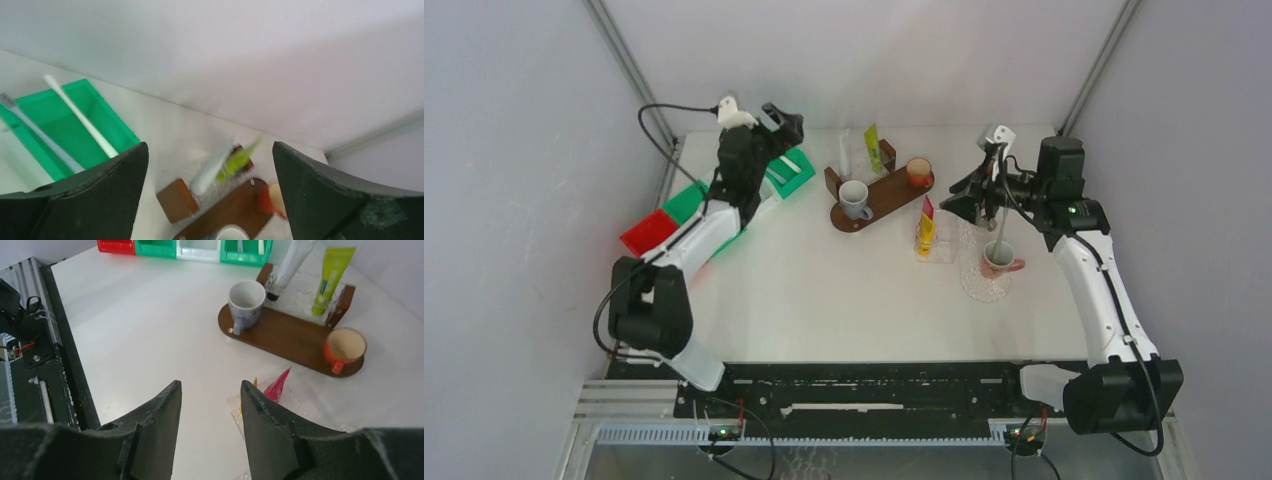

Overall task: Prepare toiletry sets of a toothbrush and toothpaste on the tray
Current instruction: Place the toothbrush in the cup.

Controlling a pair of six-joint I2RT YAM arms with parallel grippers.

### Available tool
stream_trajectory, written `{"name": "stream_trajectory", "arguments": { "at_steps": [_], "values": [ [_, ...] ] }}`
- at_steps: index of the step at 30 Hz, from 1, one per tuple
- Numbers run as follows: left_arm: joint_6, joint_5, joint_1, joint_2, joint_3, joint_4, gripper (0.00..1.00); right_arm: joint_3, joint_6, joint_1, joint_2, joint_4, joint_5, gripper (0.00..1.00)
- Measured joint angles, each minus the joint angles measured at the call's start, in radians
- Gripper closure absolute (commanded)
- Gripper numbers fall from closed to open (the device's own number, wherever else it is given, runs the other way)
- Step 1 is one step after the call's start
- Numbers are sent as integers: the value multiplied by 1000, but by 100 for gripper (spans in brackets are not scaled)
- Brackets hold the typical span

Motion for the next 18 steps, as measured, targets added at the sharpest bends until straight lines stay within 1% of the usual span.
{"name": "stream_trajectory", "arguments": {
  "at_steps": [1,3,4,5,6,7,8,11,13,18],
  "values": [
    [-19,-50,0,35,78,-91,11,-5,0,0,7,-1,-1,45],
    [-66,-164,-1,147,308,-308,20,-30,0,-13,18,-2,-3,45],
    [-88,-220,0,223,455,-427,25,-47,1,-23,24,-5,-6,45],
    [-100,-257,0,285,567,-504,29,-63,2,-34,29,-8,-11,45],
    [-115,-299,3,359,702,-601,36,-74,3,-43,34,-12,-16,45],
    [-125,-325,6,412,785,-656,42,-83,3,-51,37,-15,-18,45],
    [-135,-345,10,457,851,-711,45,-88,4,-58,38,-19,-18,45],
    [-152,-377,32,552,948,-842,45,-89,2,-65,37,-20,-17,45],
    [-166,-375,56,600,967,-891,44,-89,0,-62,37,-19,-17,45],
    [-187,-325,115,698,978,-937,42,-89,0,-54,41,-19,-16,45]
  ]
}}
